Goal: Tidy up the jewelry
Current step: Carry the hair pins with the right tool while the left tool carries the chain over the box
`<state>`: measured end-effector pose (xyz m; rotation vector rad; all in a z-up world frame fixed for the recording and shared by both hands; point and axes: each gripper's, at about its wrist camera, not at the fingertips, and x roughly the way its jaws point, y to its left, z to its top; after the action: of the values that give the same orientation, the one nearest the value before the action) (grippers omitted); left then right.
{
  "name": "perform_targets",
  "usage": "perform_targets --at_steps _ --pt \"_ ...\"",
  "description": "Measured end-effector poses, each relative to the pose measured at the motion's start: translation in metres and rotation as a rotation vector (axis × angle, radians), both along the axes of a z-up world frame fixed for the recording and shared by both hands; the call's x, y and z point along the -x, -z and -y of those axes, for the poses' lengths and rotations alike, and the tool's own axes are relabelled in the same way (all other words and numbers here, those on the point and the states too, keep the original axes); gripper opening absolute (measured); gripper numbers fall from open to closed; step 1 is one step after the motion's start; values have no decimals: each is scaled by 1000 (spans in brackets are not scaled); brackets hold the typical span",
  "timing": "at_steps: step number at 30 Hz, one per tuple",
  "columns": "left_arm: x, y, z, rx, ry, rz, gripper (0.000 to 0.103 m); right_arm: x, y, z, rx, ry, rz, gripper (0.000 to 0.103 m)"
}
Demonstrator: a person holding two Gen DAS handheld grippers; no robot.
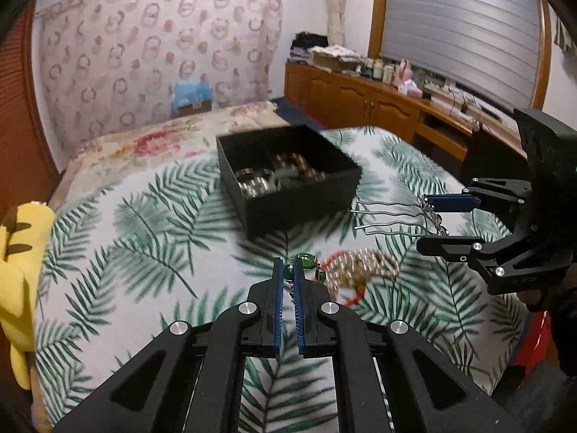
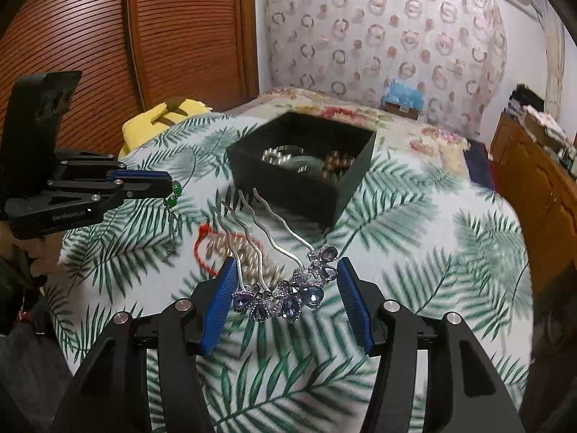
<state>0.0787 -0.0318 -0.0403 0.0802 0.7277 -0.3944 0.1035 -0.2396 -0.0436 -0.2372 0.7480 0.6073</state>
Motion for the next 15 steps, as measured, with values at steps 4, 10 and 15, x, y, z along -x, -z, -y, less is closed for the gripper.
perform_targets --at_steps 4,10,15 --pt "-9 -11 -5 16 -11 31 5 -17 -13 -2 6 -2 29 59" --pt "-29 -24 -7 20 -32 63 5 -49 -21 -7 7 -3 43 59" --pt "-50 -40 -10 20 -55 85 5 -75 -21 -16 6 -16 37 59"
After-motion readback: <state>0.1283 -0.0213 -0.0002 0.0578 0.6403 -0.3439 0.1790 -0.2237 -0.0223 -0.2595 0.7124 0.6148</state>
